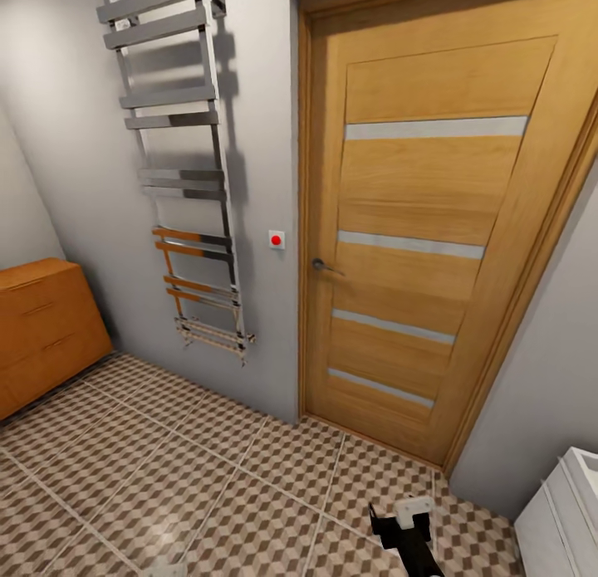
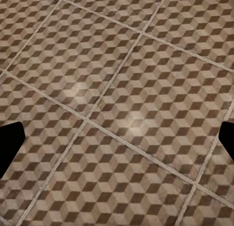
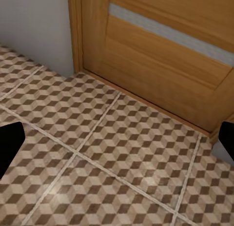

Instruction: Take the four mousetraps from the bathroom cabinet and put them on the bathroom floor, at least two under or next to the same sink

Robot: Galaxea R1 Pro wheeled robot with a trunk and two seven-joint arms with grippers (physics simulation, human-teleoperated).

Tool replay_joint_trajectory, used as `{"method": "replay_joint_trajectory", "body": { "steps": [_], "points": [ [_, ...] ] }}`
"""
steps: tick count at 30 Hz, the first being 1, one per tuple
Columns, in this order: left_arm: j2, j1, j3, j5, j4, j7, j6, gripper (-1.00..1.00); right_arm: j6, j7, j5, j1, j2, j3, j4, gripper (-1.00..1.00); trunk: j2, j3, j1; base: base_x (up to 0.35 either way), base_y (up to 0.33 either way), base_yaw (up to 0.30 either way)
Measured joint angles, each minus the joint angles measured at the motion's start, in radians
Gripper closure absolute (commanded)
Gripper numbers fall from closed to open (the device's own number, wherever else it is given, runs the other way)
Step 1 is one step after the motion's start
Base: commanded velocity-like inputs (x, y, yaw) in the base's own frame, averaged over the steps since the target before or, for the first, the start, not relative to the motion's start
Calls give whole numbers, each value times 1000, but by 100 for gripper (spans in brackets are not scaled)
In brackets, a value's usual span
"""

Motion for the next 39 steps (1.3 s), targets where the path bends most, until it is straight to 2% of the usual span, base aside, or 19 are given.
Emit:
{"method": "replay_joint_trajectory", "body": {
  "steps": [39],
  "points": [
    [0, 0, 0, 0, 0, 0, 0, -100, 0, 0, 0, 0, 0, 0, 0, -100, 0, 0, 0, 0, 0, 133]
  ]
}}
